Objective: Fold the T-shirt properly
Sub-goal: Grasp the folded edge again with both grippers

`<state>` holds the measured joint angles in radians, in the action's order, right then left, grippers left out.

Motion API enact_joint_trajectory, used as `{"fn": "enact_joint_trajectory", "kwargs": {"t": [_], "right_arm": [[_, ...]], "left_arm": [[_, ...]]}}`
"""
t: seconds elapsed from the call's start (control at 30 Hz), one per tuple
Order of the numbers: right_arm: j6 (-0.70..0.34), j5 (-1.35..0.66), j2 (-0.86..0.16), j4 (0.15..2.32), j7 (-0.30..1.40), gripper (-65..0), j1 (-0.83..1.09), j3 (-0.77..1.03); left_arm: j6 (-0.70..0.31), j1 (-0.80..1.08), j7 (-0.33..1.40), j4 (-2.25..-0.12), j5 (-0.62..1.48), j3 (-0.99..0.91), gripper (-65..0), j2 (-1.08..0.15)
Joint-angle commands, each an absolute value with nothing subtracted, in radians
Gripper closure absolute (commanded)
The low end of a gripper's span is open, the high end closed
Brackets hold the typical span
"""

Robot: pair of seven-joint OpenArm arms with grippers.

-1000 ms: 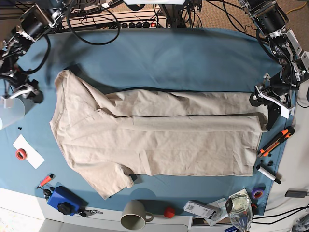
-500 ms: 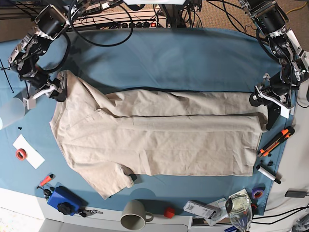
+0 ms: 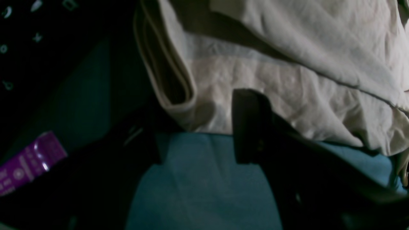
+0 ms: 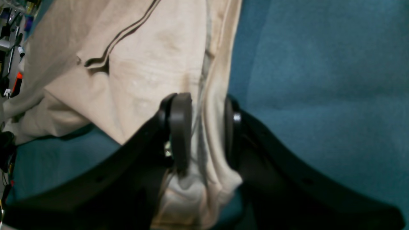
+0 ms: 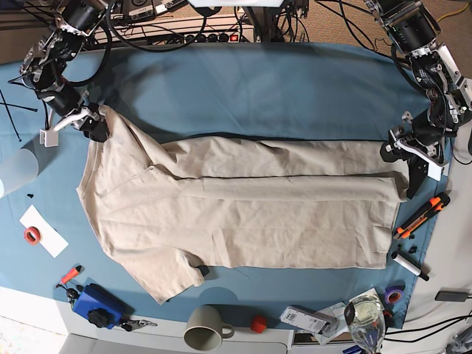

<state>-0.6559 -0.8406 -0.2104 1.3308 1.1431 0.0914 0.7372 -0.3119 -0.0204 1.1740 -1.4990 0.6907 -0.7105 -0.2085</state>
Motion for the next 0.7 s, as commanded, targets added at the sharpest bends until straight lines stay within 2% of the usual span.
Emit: {"fn": "enact_joint_trajectory", "kwargs": {"t": [0.0,0.17,0.2,0.23,0.3,0.37,0.4,0.67], "right_arm": [[-0.635,-0.716,-0.209,1.322,1.265,-17.2,0.113,0.732],[-0.635,-0.717,-0.202,1.322,1.237,-17.1,0.113,0.732],[-0.635,-0.716,-0.199,1.322,1.233,-14.9,0.113,0.732],[-0.635,-0.716,-0.197,1.322,1.230,-10.2,0.113,0.732],[-0.635,-0.714,-0.196,1.322,1.225,0.0,0.113,0.732],[-0.637,-0.713,-0.200,1.322,1.222,0.0,0.113,0.732],[-0.649,-0.705,-0.201,1.322,1.222,0.0,0.110,0.732],[-0.657,-0.651,-0.314,1.322,1.182,0.0,0.065,0.735]], "left_arm": [[-0.313,-0.028,1.186,-1.507,0.693,-0.710,-30.5,-0.219],[-0.313,-0.028,1.186,-1.507,0.693,-0.710,-30.4,-0.219],[-0.313,-0.028,1.186,-1.507,0.693,-0.710,-29.7,-0.219],[-0.313,-0.028,1.186,-1.507,0.693,-0.709,-26.8,-0.218],[-0.313,-0.028,1.186,-1.507,0.693,-0.709,-15.7,-0.218],[-0.321,-0.028,1.186,-1.507,0.693,-0.709,-1.5,-0.218],[-0.336,-0.028,1.186,-1.507,0.693,-0.709,0.0,-0.218],[-0.360,-0.028,1.191,-1.507,0.711,-0.709,0.0,-0.233]]}}
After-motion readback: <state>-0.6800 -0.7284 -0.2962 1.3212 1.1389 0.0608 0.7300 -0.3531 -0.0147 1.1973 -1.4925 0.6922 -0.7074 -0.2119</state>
